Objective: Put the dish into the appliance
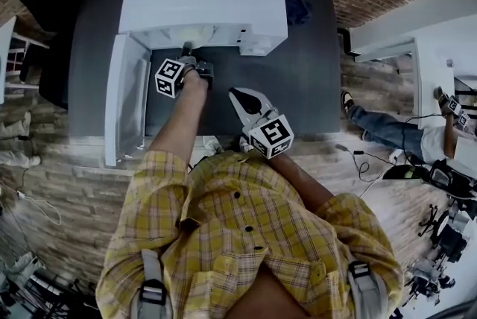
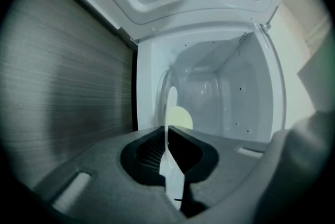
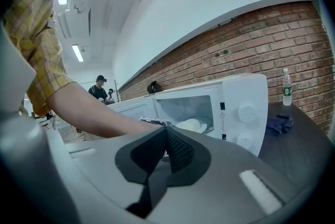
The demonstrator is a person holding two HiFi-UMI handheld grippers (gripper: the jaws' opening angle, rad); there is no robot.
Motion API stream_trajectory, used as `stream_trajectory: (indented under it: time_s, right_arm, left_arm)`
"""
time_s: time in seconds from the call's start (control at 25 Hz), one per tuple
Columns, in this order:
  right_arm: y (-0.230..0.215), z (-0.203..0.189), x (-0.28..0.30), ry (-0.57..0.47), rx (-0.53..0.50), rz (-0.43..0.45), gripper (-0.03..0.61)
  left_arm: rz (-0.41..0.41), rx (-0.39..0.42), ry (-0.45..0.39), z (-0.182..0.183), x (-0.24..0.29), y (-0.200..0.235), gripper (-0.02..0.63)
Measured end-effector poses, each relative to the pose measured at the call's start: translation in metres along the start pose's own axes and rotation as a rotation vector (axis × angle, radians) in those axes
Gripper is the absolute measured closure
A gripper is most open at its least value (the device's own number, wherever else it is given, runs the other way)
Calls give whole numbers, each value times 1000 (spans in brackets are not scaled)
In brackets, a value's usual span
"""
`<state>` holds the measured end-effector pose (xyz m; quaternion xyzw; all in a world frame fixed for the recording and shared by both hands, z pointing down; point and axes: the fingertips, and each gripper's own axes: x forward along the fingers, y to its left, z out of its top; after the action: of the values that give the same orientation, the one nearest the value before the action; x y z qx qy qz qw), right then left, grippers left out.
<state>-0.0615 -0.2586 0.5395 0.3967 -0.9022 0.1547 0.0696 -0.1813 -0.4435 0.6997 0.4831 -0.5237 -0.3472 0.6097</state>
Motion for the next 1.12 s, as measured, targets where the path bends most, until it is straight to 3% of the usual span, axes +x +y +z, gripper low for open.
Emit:
stream_trajectory:
  time_s: [0.64, 0.8, 1.12]
  right_arm:
    - [9, 0, 3, 9, -14, 53, 574]
    - [14, -3, 3, 21, -21, 72, 574]
    - [15, -5, 1, 22, -24, 69, 574]
  left_arm:
    - [73, 15, -11, -2, 1, -4, 594]
    - [96, 11, -3, -4, -2, -1, 525]
    - [108, 3, 8, -6, -11, 7, 526]
